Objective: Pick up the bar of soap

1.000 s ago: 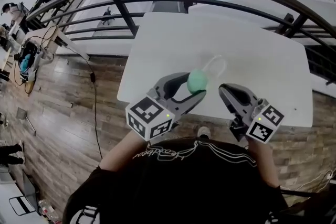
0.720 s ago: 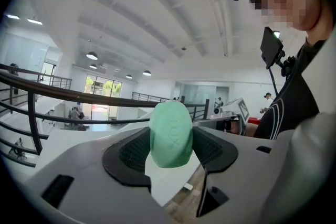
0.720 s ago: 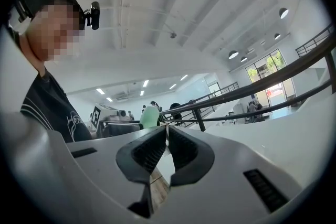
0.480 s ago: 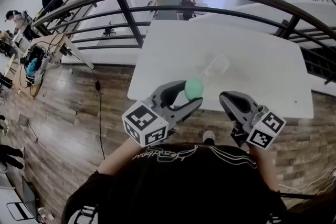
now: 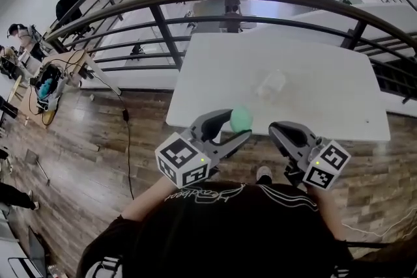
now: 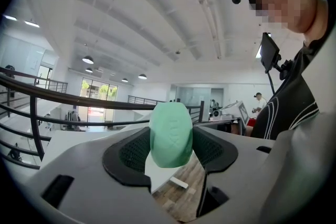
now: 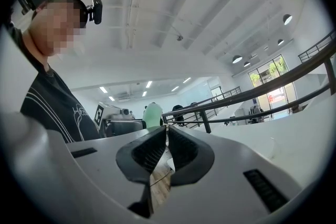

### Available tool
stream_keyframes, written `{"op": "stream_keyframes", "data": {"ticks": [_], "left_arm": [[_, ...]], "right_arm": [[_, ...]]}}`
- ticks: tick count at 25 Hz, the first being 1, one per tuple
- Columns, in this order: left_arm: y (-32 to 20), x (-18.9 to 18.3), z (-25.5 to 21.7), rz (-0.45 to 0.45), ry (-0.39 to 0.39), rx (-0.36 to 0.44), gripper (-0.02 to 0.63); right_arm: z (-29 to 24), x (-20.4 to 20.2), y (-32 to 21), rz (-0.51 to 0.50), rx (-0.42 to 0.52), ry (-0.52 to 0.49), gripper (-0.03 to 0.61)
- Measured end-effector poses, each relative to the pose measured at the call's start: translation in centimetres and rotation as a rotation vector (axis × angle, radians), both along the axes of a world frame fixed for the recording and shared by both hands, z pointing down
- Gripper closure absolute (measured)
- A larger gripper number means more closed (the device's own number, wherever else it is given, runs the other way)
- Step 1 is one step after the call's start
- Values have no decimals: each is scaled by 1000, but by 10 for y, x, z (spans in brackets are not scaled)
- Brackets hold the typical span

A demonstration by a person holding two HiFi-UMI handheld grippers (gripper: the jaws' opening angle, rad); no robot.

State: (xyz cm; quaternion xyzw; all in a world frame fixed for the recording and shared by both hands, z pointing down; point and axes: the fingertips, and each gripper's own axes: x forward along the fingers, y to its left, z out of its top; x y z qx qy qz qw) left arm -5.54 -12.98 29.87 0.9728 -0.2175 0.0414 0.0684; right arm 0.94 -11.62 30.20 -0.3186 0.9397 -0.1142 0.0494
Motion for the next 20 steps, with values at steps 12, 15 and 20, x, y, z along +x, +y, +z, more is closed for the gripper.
{"op": "stream_keyframes", "data": {"ticks": [12, 15, 20], "left_arm": [[10, 4, 6, 36, 15, -13, 357], [12, 8, 5, 46, 18, -15, 357], [19, 12, 3, 64, 20, -16, 357]], "right_arm": [[5, 0, 11, 30, -26, -5, 560], [6, 0, 14, 30, -28, 15, 561], [4, 2, 19, 36, -32, 18, 561]]}}
